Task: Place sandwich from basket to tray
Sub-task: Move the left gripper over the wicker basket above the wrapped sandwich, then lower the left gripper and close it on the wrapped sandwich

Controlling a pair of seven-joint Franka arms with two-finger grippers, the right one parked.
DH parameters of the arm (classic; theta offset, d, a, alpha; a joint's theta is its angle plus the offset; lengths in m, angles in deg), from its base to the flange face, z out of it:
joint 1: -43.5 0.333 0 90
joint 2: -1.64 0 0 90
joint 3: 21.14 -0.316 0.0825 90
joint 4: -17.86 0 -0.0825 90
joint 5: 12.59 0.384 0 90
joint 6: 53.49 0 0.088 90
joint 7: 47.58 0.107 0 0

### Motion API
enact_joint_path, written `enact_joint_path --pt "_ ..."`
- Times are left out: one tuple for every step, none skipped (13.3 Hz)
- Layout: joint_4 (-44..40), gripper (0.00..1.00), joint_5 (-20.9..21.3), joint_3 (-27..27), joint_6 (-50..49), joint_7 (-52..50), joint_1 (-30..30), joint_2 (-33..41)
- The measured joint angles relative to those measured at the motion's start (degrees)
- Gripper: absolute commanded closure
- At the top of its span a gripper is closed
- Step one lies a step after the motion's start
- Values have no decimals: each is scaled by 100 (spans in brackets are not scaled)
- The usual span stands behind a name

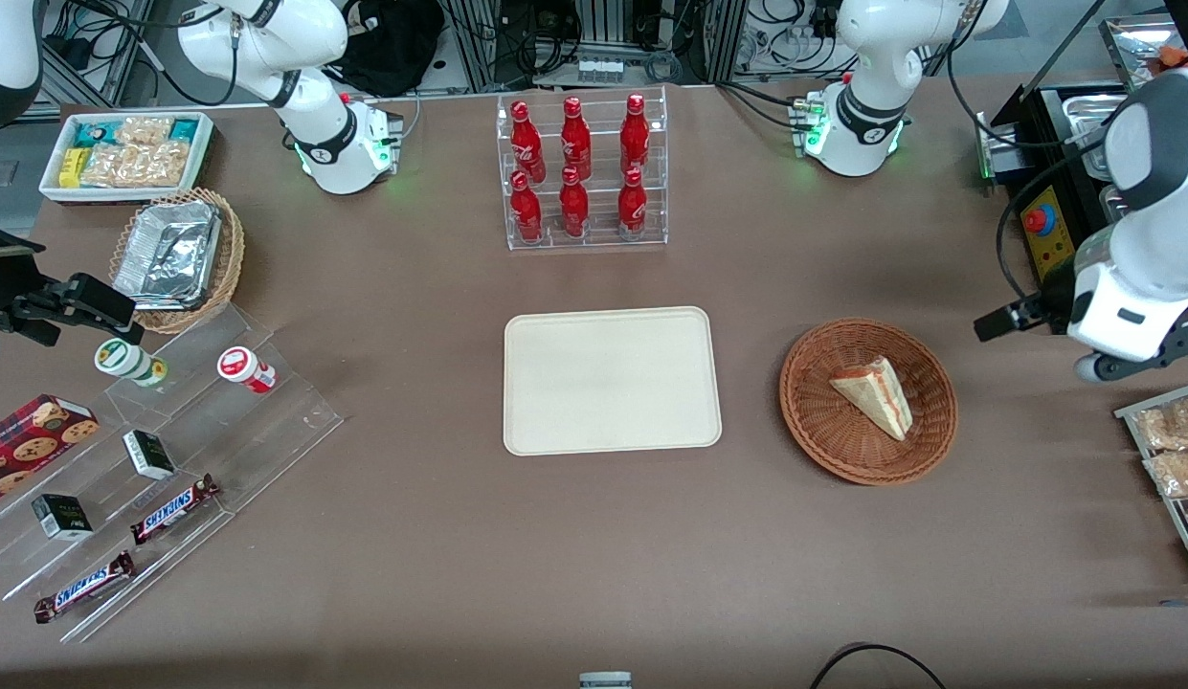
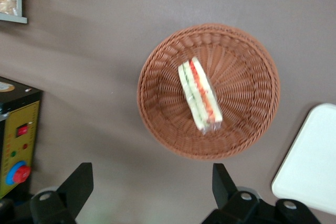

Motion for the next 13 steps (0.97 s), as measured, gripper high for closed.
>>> enact_joint_path --pt "62 0 0 4 110 -187 0 -43" --pt "110 0 0 11 184 -394 -7 -77" --pt "155 0 0 28 256 -606 -35 -96" --pt "197 0 0 42 340 -849 -81 -106" --pt "263 0 0 49 460 -1131 -141 -109" --pt "366 0 0 55 608 -1435 -222 -111" --pt "513 0 0 58 798 -1792 -318 -115" --pt "678 0 0 62 1038 -2166 -410 -120" --pt "856 0 0 64 1310 -2516 -492 -127" --pt "1034 0 0 66 1568 -2783 -556 -136" --pt "1202 0 0 66 1796 -2995 -592 -153" --pt "1347 0 0 65 1986 -3186 -606 -186" --pt "1494 0 0 66 2190 -3363 -618 -237"
